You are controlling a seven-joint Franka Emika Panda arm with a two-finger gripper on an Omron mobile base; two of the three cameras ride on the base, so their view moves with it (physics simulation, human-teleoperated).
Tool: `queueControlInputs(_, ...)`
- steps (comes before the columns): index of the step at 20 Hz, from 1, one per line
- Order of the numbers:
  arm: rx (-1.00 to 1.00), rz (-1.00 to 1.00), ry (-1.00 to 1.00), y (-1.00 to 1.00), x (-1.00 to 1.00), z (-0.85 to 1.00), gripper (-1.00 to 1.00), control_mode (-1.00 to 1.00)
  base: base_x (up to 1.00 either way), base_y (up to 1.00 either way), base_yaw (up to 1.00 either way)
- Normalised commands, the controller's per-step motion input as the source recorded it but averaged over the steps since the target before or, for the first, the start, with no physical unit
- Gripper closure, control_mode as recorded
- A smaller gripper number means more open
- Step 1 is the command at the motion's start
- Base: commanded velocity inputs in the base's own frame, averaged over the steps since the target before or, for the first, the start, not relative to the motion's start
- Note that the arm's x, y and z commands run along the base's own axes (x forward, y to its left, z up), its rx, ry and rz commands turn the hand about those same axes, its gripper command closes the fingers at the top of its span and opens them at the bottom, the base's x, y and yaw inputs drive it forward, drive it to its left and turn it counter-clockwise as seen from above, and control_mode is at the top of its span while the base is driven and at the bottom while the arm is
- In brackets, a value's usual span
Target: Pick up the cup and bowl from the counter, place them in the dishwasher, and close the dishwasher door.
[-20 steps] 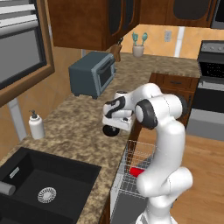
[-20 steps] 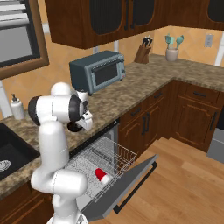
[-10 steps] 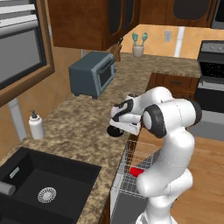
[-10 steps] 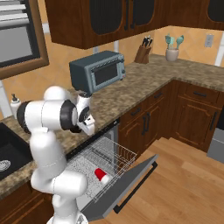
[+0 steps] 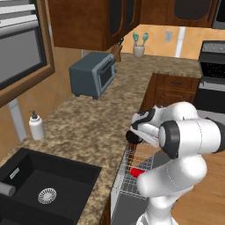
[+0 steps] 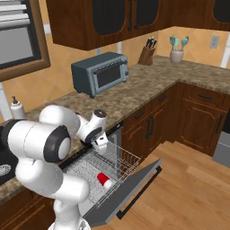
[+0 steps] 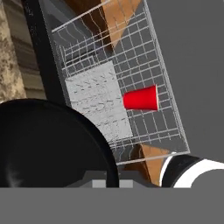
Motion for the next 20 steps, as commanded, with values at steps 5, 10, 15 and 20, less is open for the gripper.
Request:
queueControlInputs(5, 0.09, -0.06, 0.12, -0.96, 0.00, -0.07, 1.00, -1.00, 0.00, 0.00, 0.00)
queueControlInputs(10, 0.03, 0.00, 0.04, -0.66, 0.03, -0.48, 1.00, -1.00, 0.00, 0.00, 0.00)
queueControlInputs(15, 0.01, 0.00, 0.00, -0.32, 0.16, -0.65, 1.00, -1.00, 0.00, 0.00, 0.00)
queueControlInputs(20, 0.00, 0.00, 0.00, 0.00, 0.38, -0.52, 1.00, -1.00, 0.00, 0.00, 0.00)
